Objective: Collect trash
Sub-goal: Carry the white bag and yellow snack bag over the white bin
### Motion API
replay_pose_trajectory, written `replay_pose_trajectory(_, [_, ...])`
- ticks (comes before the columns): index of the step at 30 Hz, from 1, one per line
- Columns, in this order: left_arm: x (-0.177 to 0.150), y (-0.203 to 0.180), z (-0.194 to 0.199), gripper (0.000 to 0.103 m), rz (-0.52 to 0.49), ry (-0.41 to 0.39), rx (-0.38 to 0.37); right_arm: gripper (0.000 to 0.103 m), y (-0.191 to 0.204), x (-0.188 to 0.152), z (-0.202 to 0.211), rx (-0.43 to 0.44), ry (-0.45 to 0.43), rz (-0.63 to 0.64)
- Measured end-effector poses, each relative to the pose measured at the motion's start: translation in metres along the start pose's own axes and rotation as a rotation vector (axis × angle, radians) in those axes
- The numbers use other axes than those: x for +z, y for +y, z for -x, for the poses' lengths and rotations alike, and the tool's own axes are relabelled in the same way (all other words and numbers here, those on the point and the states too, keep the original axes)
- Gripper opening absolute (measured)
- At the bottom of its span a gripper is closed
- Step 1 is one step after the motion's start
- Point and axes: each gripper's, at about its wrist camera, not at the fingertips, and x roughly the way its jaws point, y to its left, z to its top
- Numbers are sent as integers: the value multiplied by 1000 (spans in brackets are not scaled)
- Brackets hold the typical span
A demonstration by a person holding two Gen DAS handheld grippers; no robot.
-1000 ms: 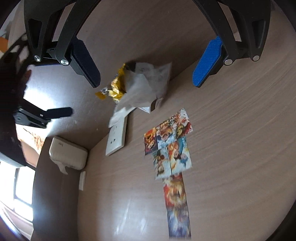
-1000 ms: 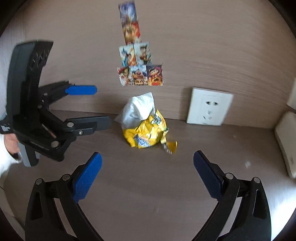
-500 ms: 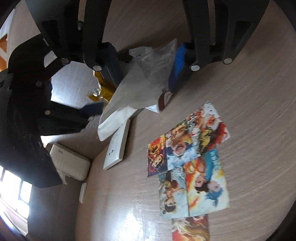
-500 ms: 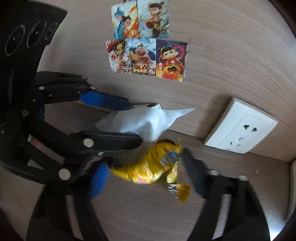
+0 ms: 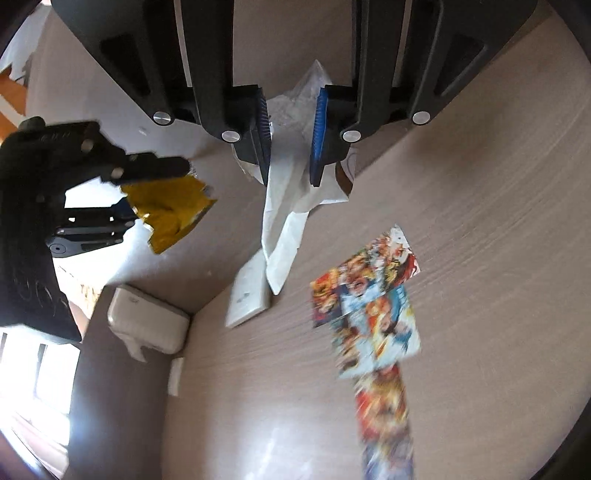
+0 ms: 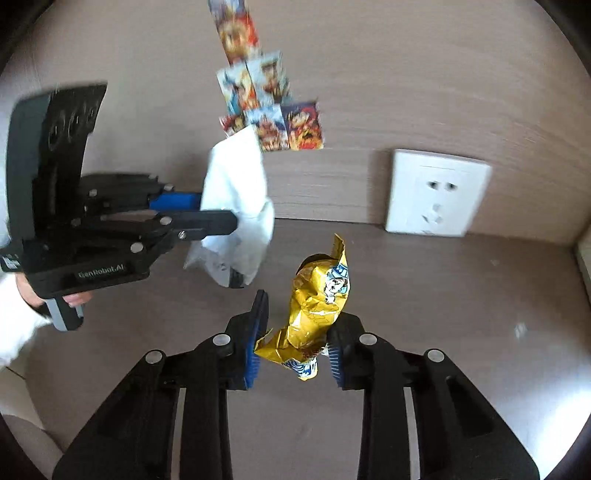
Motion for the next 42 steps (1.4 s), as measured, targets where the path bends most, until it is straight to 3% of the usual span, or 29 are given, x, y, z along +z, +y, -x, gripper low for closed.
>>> replay_pose_trajectory(7, [-8, -51, 36, 19, -52, -4, -53, 31, 4, -40, 65, -46, -72, -111])
replay_pose_trajectory(15, [-8, -135, 50, 19, -137, 1, -184, 31, 0, -89, 136, -162, -131, -251])
replay_pose_trajectory(18, [-6, -170, 52, 19, -173, 4, -240, 31, -2, -123, 168, -209, -145, -297])
replay_pose_trajectory(32, [-16, -333, 59, 19, -396, 33, -501, 31, -26, -245, 287, -447, -162, -538])
replay_pose_trajectory(42, [-38, -434, 47, 19, -522, 93, -609, 31, -41, -311, 329, -503, -148, -647])
